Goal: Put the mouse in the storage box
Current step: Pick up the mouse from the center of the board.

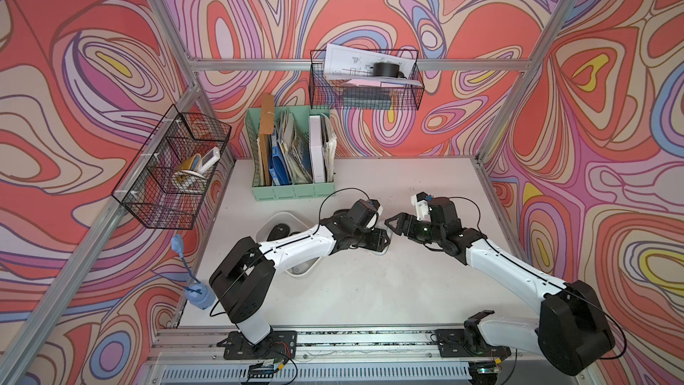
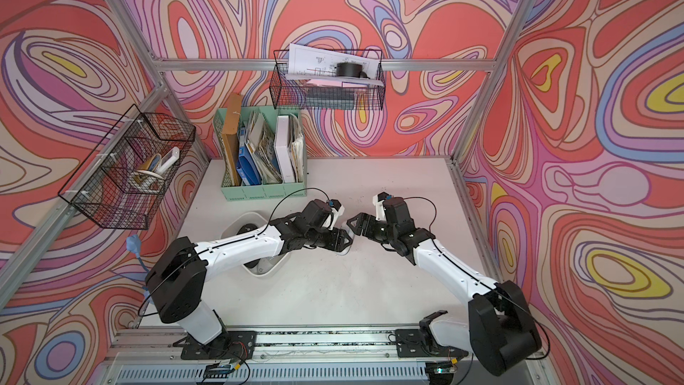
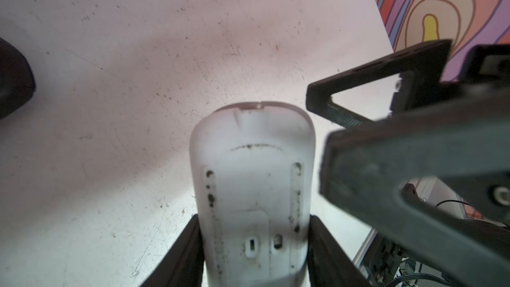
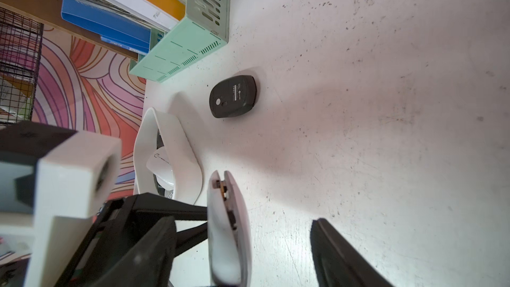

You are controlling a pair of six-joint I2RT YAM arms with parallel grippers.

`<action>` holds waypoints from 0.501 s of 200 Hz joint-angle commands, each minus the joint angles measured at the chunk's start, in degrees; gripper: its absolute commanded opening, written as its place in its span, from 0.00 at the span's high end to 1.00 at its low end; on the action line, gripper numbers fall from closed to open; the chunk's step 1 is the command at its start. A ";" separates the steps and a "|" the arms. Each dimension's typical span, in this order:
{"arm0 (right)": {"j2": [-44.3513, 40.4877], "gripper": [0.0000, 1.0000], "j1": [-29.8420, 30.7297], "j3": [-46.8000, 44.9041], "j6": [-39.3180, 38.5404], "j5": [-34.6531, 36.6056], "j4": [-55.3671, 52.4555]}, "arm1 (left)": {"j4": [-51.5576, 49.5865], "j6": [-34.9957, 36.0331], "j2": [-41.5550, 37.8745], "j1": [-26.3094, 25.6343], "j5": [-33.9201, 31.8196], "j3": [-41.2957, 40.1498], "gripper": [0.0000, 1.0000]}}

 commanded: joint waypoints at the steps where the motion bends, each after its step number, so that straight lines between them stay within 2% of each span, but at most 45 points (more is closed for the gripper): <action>1: 2.05 0.23 2.20 2.95 0.56 0.99 1.98 | 4.52 0.94 -3.81 1.08 -0.65 -2.94 0.53; 36: 6.65 0.26 6.12 6.69 0.37 0.82 2.16 | 4.92 1.22 -7.40 2.51 -1.68 -6.40 0.53; 74: 11.08 0.42 8.75 10.01 0.88 0.05 2.81 | 5.68 1.25 -12.43 4.34 -4.34 -10.73 0.50; 100: 14.64 0.48 11.11 13.46 0.54 -0.20 2.40 | 7.05 1.10 -15.36 5.59 -3.88 -13.41 0.49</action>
